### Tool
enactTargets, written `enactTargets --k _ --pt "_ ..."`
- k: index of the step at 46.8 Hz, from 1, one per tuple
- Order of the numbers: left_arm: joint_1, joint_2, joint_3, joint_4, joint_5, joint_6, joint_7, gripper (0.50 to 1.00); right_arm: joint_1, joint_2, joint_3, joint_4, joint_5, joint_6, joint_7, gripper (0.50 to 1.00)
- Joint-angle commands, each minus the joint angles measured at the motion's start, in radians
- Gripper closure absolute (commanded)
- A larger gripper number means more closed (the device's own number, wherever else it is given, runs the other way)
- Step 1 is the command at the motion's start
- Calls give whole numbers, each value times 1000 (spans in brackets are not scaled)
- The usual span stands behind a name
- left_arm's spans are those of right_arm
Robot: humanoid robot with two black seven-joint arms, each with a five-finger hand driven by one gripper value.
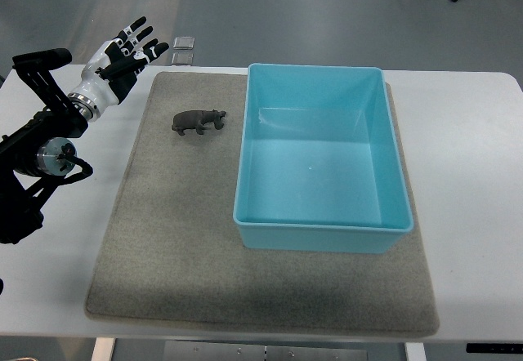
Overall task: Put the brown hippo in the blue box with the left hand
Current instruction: 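Reach the left hand forward and down toward the brown hippo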
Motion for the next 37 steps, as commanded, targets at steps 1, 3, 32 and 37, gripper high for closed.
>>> enactTargets --k 1,3,32,37 --pt "-10 10 0 -7 47 1 3 506 0 0 0 0 0 0 0 564" --pt "-16 18 0 -7 79 3 3 506 0 0 0 0 0 0 0 564" --pt "-123 95 117 -53 643 -88 27 508 0 0 0 0 0 0 0 564" --pt "-139 99 132 -55 783 -89 32 508 0 0 0 0 0 0 0 564"
